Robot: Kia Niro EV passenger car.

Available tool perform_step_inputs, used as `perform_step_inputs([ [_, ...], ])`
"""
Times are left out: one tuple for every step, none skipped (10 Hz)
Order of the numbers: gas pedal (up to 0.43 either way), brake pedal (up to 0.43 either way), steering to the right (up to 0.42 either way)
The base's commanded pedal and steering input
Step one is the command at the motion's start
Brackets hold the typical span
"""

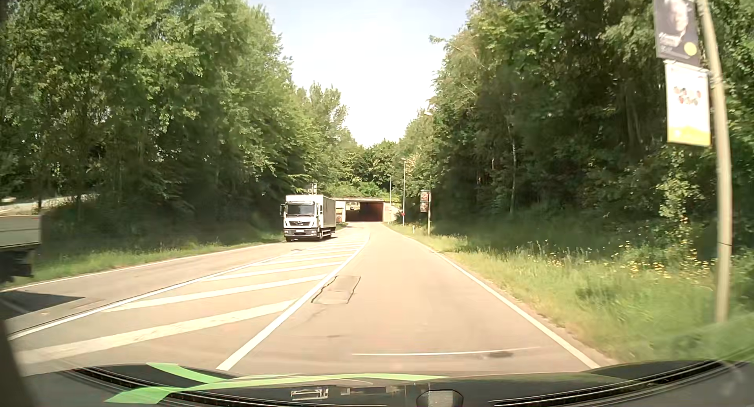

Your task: Follow the waypoints while adhering to traffic rules and regulations

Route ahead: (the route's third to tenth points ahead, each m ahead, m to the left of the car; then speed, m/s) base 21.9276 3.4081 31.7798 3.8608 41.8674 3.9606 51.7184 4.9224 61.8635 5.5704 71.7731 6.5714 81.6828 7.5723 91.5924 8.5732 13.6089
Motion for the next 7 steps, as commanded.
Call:
perform_step_inputs([
  [0.020,0.000,-0.004],
  [0.020,0.000,-0.004],
  [0.020,0.000,-0.005],
  [0.020,0.000,-0.006],
  [0.020,0.000,-0.007],
  [0.020,0.000,-0.007],
  [0.020,0.000,-0.007],
])
